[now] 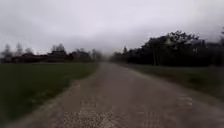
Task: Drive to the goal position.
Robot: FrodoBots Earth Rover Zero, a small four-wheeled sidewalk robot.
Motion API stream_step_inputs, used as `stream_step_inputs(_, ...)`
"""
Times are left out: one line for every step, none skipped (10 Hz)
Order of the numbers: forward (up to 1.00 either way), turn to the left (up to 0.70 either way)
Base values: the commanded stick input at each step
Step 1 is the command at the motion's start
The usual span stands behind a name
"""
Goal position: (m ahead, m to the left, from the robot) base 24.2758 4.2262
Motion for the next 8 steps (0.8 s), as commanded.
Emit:
stream_step_inputs(0.85,0.00)
stream_step_inputs(0.85,0.00)
stream_step_inputs(0.85,0.00)
stream_step_inputs(0.85,0.00)
stream_step_inputs(0.85,0.00)
stream_step_inputs(0.85,0.00)
stream_step_inputs(0.85,0.00)
stream_step_inputs(0.85,0.00)
